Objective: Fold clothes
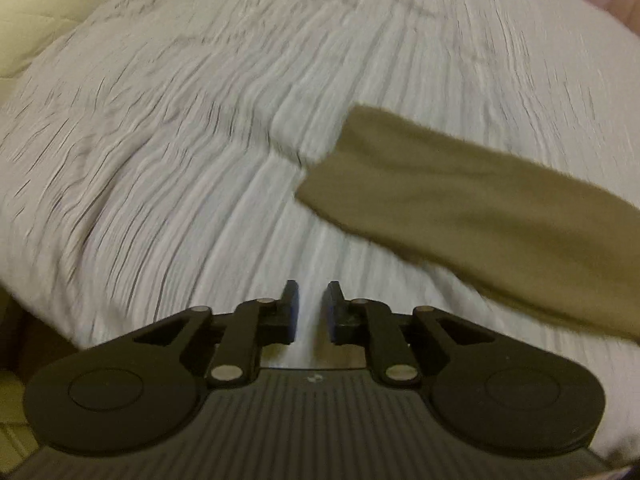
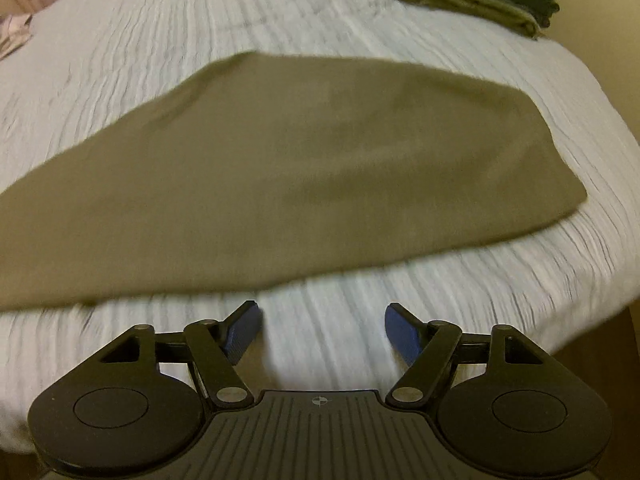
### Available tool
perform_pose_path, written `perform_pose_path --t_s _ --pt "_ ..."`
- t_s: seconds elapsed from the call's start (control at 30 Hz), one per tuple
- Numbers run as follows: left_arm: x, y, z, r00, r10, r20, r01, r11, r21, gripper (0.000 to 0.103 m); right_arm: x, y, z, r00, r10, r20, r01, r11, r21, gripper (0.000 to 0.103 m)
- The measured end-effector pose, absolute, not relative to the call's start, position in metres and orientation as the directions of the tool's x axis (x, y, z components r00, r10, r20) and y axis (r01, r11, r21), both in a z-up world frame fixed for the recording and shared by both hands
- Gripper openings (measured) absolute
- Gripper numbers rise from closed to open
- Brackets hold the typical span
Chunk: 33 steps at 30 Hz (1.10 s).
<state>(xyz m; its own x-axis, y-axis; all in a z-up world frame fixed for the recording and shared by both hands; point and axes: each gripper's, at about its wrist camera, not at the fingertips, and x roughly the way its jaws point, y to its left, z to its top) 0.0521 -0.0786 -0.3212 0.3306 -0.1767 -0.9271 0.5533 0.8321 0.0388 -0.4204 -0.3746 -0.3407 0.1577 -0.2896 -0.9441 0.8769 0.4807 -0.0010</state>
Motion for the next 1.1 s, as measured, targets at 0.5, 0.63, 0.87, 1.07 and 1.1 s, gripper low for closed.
perform_pose_path --t_s 0.5,0.63,0.87,1.07,1.1 --pt "-0.135 -0.156 -0.186 0.303 -0.298 -0.905 0.713 0.701 0.008 0.033 -0.463 -0.358 -0.218 0.302 -0.193 -0.933 0.8 0.583 0.139 0.099" --pt "-0.183 -0.16 -0.161 0.319 -0.321 -0.892 0.716 0.698 0.004 0.036 -0.495 -0.362 -0.186 0.311 -0.204 -0.928 0.776 0.618 0.124 0.099" --pt "-0.256 -0.16 -0.135 0.339 -0.35 -0.873 0.714 0.7 -0.004 0.041 -0.539 -0.367 -0.154 0.318 -0.231 -0.919 0.753 0.651 0.097 0.099" --pt "-0.286 -0.15 -0.115 0.381 -0.366 -0.849 0.689 0.724 -0.003 0.047 -0.556 -0.365 -0.135 0.365 -0.218 -0.905 0.716 0.687 0.124 0.099" --pt "-0.29 -0.148 -0.113 0.388 -0.366 -0.846 0.685 0.729 -0.001 0.047 -0.558 -0.364 -0.133 0.372 -0.221 -0.902 0.707 0.697 0.12 0.099"
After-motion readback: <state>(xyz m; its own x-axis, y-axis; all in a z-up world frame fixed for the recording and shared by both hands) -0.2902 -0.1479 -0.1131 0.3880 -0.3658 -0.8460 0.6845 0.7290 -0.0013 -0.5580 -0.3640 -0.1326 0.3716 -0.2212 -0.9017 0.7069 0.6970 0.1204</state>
